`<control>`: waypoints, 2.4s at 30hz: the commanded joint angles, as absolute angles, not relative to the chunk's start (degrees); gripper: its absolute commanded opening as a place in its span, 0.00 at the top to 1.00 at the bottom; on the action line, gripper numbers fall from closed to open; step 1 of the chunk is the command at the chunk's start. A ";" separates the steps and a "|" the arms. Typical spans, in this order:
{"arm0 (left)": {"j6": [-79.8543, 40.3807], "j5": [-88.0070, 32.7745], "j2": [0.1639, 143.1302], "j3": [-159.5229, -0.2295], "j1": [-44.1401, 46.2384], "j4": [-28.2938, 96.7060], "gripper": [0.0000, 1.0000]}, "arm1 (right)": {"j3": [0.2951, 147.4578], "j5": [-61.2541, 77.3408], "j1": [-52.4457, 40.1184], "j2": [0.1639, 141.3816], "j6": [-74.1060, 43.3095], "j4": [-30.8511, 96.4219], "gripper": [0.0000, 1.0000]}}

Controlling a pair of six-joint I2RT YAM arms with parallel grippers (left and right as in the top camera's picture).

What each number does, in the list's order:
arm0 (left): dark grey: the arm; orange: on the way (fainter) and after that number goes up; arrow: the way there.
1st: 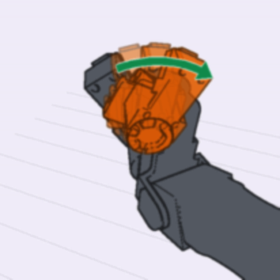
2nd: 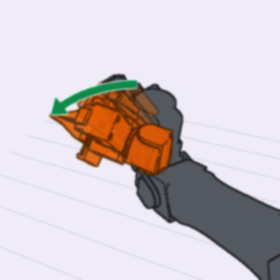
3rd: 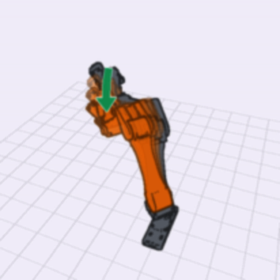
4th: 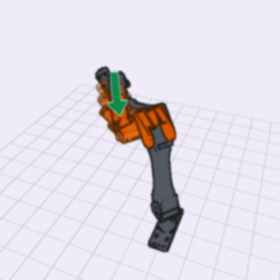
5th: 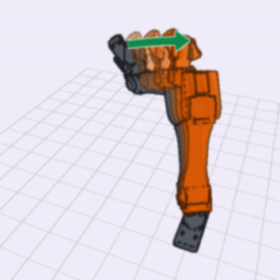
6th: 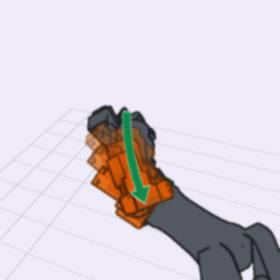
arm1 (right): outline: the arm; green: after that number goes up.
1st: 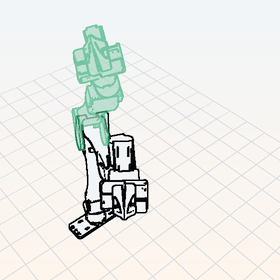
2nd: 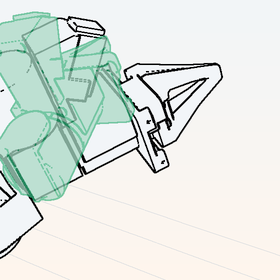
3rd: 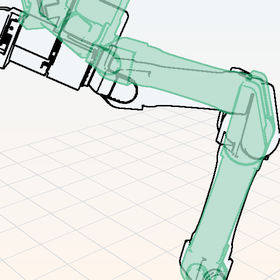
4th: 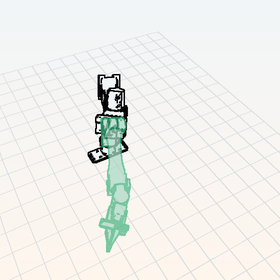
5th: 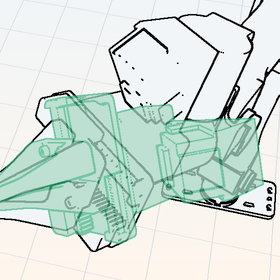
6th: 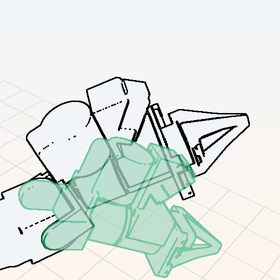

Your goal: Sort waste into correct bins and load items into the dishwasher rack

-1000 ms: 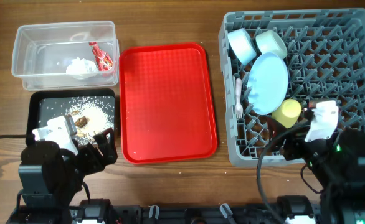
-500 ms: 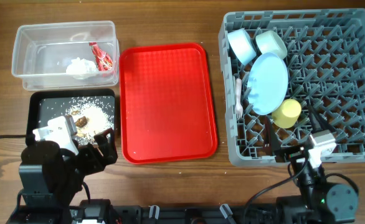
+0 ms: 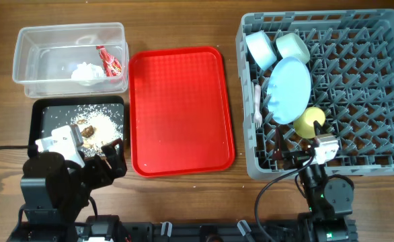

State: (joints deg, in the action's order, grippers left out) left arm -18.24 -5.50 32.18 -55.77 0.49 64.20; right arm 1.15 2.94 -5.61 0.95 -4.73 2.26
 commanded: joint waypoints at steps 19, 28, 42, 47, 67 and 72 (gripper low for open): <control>-17.10 -5.76 31.81 -55.55 0.54 64.05 0.00 | 1.32 -5.93 -5.93 0.16 -7.22 1.50 0.00; -17.10 -5.76 31.81 -55.55 0.54 64.05 0.00 | 1.32 -5.96 -5.93 0.21 -7.64 1.32 0.00; -17.10 -5.76 31.81 -55.55 0.54 64.05 0.00 | 1.32 -5.96 -5.93 0.21 -7.64 1.32 0.00; -17.10 -5.76 31.81 -55.55 0.54 64.05 0.00 | 1.34 -5.96 -5.93 0.21 -7.70 1.32 0.00; -10.68 -1.04 16.34 -39.20 -2.15 40.88 0.00 | 1.32 -5.96 -5.93 0.21 -7.66 1.32 0.00; -10.68 -1.26 4.43 -22.65 -2.37 22.85 0.00 | 1.34 -5.96 -5.93 0.21 -7.66 1.32 0.00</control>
State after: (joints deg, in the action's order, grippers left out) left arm -12.21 -1.54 10.39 -30.59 -2.02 28.97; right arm 1.15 -5.19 -5.61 0.89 -6.68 1.61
